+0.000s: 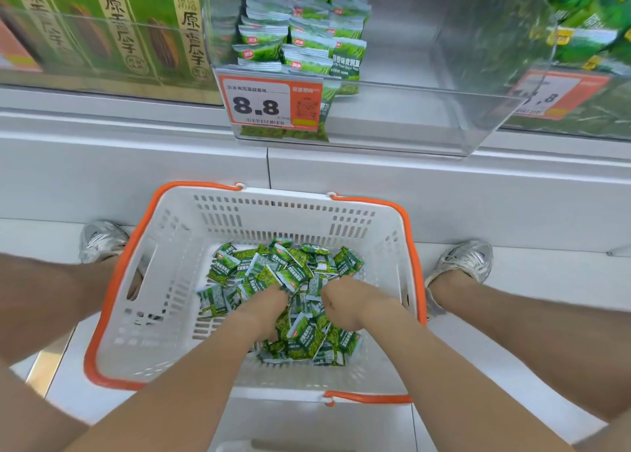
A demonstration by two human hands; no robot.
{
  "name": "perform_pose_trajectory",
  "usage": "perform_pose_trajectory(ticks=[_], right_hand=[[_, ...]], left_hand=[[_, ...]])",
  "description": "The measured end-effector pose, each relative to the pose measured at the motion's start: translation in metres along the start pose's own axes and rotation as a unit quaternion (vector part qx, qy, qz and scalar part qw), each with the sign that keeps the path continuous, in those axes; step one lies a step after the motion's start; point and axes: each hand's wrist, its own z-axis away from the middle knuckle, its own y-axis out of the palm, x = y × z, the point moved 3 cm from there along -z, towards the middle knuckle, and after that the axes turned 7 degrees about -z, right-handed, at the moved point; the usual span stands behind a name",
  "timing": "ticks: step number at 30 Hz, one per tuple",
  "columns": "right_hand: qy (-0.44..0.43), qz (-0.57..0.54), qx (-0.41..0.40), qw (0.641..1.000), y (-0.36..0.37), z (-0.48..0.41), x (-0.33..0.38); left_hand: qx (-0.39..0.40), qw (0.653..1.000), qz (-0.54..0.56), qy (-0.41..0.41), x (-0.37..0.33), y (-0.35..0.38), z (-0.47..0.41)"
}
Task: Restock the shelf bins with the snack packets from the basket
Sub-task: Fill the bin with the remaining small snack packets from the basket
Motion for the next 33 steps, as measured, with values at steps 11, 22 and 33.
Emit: perform_pose_trajectory(ticks=[11,22,33], right_hand=[[-0.096,-0.378,-0.163,0.906,-0.050,0.007,0.000],[-0.069,-0.664,-0.178,0.723,-0.082,0.038,-0.020],[-0.129,-0.524,-0.323,0.777,-0.128,0.059,0.000]], left_hand=[[-0.109,0.964,0.193,0.149,-0.014,-0.107,0.023],[-0.248,0.712,0.653,0.070,-0.002,-0.142,0.056],[-0.517,0.672,0.527,0.062,-0.017,-0.176,0.089]])
